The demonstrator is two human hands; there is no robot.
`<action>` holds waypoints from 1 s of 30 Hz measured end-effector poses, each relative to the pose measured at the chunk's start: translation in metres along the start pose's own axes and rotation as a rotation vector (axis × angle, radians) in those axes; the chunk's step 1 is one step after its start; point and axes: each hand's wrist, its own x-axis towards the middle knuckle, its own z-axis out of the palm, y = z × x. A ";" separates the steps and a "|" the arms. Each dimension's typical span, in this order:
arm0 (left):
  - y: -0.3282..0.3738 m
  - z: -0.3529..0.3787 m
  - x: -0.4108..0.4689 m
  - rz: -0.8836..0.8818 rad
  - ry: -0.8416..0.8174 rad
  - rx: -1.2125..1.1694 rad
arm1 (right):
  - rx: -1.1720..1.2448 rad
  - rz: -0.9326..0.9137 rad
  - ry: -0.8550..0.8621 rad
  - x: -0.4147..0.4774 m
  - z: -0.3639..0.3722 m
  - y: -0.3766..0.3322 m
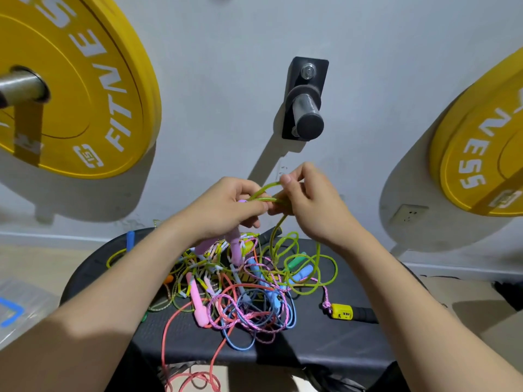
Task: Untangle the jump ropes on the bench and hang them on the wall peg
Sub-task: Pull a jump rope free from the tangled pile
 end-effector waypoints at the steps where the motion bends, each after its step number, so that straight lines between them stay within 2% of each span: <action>1: -0.001 -0.001 0.002 0.015 0.024 0.015 | 0.110 0.035 0.001 0.001 0.000 0.001; 3: -0.004 -0.003 0.003 0.073 0.064 0.097 | 0.326 0.099 -0.007 0.003 -0.003 -0.001; 6: -0.011 -0.003 0.007 0.103 0.108 0.194 | 0.407 0.148 -0.055 0.007 -0.012 0.001; 10: -0.019 -0.003 0.013 0.104 0.187 0.242 | 0.227 0.205 -0.187 0.009 -0.015 0.005; 13: -0.021 0.003 0.012 0.093 0.106 0.358 | 0.151 0.227 -0.269 0.010 -0.005 0.006; 15: -0.018 0.007 0.010 0.104 0.057 0.379 | 0.029 0.189 -0.328 0.010 0.001 0.008; 18: -0.014 0.006 0.009 0.091 0.049 0.391 | -0.175 0.073 -0.319 0.012 -0.001 0.009; 20: -0.014 0.000 0.006 0.051 -0.012 0.428 | -0.092 0.034 -0.287 0.013 -0.004 0.006; 22: -0.013 -0.005 0.000 0.033 -0.133 0.438 | 0.123 0.058 -0.254 0.013 -0.005 0.003; 25: -0.016 -0.011 -0.003 0.001 -0.212 0.302 | 0.321 0.108 -0.225 0.013 -0.008 0.001; 28: -0.021 -0.012 -0.001 -0.076 -0.125 0.155 | 0.292 0.060 -0.197 0.013 -0.012 0.000; 30: -0.025 -0.012 0.001 -0.117 -0.046 0.161 | 0.221 -0.008 -0.196 0.012 -0.013 0.002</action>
